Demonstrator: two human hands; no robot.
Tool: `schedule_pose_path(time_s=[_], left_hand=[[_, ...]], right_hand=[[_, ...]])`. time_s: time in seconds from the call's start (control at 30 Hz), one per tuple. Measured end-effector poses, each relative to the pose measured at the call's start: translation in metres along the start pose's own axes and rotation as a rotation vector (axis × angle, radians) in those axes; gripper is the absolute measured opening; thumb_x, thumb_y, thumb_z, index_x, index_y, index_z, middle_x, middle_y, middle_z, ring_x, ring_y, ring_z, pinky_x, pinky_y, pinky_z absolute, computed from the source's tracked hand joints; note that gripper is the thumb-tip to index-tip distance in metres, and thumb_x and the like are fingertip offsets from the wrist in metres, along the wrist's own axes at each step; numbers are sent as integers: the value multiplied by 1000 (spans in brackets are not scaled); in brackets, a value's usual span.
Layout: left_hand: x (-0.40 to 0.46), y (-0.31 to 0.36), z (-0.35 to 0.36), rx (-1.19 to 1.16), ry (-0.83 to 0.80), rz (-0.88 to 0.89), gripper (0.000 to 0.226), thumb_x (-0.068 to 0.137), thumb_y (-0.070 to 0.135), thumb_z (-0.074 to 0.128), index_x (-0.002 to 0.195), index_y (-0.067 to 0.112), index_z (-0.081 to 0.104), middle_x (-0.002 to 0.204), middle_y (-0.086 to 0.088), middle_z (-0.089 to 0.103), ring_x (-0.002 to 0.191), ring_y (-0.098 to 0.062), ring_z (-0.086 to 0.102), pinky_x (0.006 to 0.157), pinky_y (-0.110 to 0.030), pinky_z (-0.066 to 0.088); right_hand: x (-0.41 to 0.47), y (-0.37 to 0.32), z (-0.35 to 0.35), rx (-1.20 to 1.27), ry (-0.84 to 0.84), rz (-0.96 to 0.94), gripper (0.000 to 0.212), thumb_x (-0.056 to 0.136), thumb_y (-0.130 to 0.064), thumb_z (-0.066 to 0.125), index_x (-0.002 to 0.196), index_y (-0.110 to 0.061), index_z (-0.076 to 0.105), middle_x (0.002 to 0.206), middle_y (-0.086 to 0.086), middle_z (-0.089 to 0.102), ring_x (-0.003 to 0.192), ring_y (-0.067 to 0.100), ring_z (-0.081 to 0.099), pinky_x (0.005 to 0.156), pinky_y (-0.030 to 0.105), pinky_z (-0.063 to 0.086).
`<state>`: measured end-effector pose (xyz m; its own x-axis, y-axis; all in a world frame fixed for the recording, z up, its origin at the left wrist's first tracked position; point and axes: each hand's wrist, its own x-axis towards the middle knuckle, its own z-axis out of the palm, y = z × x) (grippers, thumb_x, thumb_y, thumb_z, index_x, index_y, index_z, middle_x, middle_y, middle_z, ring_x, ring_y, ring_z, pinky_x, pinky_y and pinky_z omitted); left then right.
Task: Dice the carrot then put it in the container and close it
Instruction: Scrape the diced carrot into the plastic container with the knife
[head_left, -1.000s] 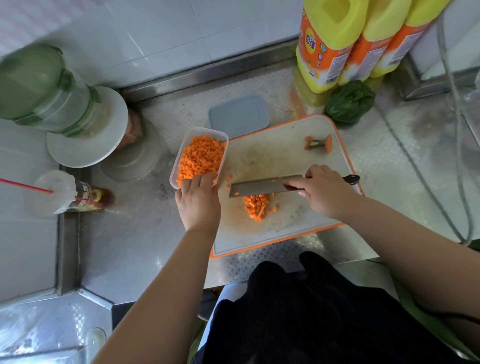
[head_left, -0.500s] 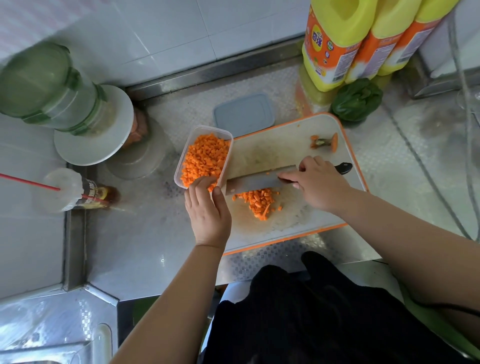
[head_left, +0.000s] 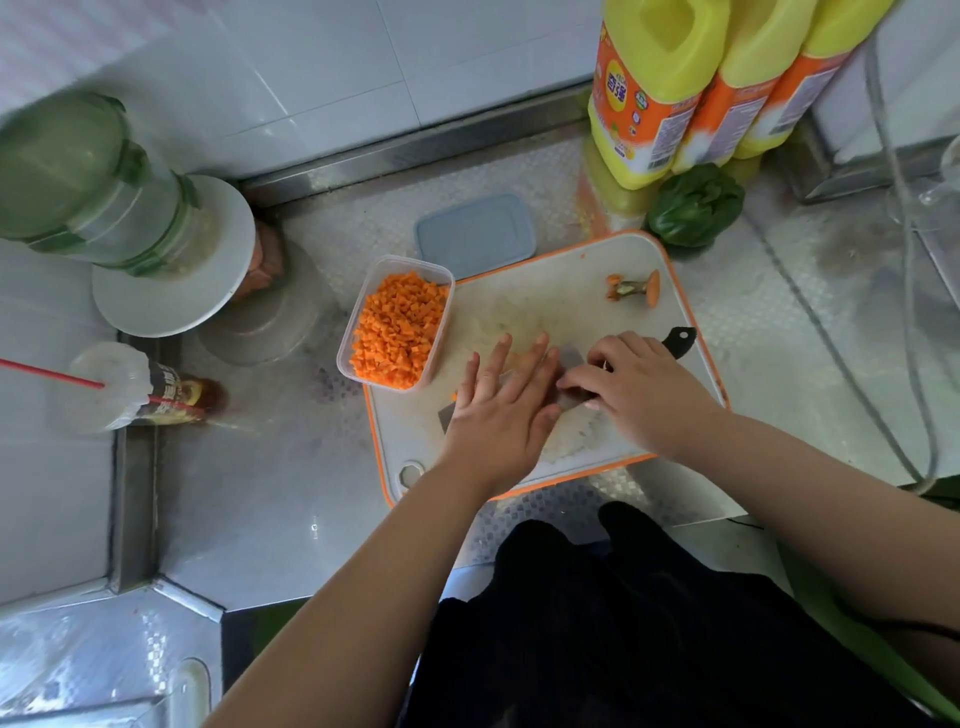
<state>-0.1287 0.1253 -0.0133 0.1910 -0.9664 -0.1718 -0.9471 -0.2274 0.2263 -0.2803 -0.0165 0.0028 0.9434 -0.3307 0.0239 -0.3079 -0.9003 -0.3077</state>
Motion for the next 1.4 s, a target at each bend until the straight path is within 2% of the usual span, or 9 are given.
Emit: schedule_pose_path(time_s=[0.27,0.37,0.47,0.53,0.63,0.8,1.1,1.27,1.4], left_hand=[[-11,-7,7,-2,-119,-253,80,86,56,-14,157,25,6,164,12,1,150,-18,-12,119,-38,-13],[-18,-18,7,-43,-83,-289,83,86,54,-13,157,22,15,164,10,8,151,-15,-4,120,-32,-5],[-23,-25,9,-257,155,-330,73,96,49,5,147,13,43,155,0,37,146,-19,28,120,-35,19],[-24,-27,16,-417,321,-326,60,101,40,19,138,8,54,143,-6,53,136,-23,44,114,-39,34],[-21,-23,30,-475,377,-299,54,102,35,27,141,4,49,145,-10,50,137,-26,41,113,-43,34],[-1,-18,45,-392,301,-402,84,98,61,9,149,-1,32,153,-17,35,144,-36,27,117,-51,23],[13,-7,63,-474,367,-507,86,98,62,7,145,-3,38,151,-18,39,143,-35,30,119,-49,21],[21,7,66,-494,459,-483,74,102,52,22,137,-7,47,143,-21,48,136,-37,41,115,-52,29],[26,11,69,-505,502,-514,63,95,43,40,136,-5,49,143,-19,48,136,-34,41,115,-48,29]], right_hand=[[-22,11,-1,2,83,75,26,78,-5,71,100,-19,69,89,7,53,81,31,53,74,43,44],[-35,24,-9,5,66,115,25,88,-21,51,105,-19,69,93,7,55,88,31,54,79,43,44],[-46,39,-14,47,44,211,35,89,-31,40,109,-19,67,96,5,57,91,29,54,80,43,43],[-48,43,-16,148,53,320,32,94,-28,40,112,-17,63,96,4,59,91,28,54,79,42,44],[-39,38,-14,441,11,603,22,101,-20,40,113,-10,56,93,8,62,87,29,57,75,40,44],[-13,40,5,565,-118,901,28,100,-33,43,108,-7,52,93,12,62,86,29,55,70,31,34],[-7,17,22,452,-335,840,32,97,-32,50,79,-6,48,78,17,61,75,33,59,64,35,40],[0,-10,24,442,-435,785,36,94,-35,51,65,-16,44,70,9,59,76,29,62,71,35,49],[12,-35,35,446,-487,747,38,92,-33,52,60,-19,39,60,1,43,70,25,50,64,29,36]])
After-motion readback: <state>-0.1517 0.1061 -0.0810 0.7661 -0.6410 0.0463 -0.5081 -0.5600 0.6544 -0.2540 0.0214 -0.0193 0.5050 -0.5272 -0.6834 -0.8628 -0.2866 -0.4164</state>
